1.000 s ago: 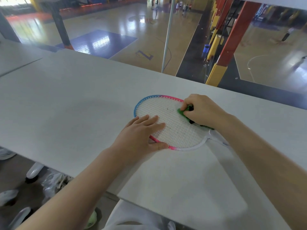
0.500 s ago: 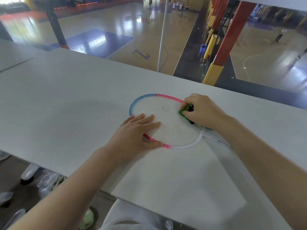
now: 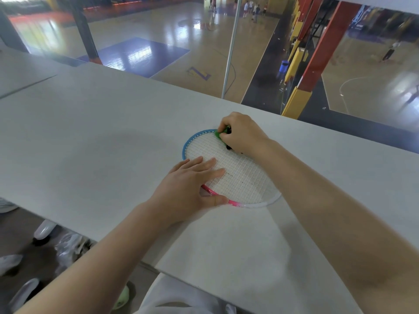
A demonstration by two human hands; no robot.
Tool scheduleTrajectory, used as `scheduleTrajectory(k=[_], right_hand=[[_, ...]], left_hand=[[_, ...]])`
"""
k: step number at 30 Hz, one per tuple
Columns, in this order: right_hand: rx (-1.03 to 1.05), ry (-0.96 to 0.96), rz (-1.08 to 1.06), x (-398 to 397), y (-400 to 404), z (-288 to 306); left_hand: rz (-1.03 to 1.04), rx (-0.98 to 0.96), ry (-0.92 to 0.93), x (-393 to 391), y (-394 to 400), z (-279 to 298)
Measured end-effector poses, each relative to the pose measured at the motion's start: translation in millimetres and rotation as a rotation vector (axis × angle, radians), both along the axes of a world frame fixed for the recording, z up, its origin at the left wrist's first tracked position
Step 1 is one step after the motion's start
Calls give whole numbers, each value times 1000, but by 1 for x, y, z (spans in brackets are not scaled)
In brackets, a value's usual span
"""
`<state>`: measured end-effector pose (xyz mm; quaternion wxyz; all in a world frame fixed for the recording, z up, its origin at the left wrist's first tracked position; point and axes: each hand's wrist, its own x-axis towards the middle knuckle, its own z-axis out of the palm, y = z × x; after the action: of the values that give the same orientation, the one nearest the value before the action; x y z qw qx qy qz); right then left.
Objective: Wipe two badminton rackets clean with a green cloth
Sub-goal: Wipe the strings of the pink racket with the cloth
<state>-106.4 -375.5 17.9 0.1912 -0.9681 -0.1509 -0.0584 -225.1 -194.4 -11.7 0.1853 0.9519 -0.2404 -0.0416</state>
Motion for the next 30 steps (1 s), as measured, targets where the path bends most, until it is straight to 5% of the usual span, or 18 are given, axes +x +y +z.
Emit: scheduleTrajectory(k=[16,30], right_hand=[[-188,234,-203,-80,-100,20],[-43,-20,-18,-9,-13,5]], left_hand=[[29,-5,35,0,-2,1],[-3,-42,88,3,0,4]])
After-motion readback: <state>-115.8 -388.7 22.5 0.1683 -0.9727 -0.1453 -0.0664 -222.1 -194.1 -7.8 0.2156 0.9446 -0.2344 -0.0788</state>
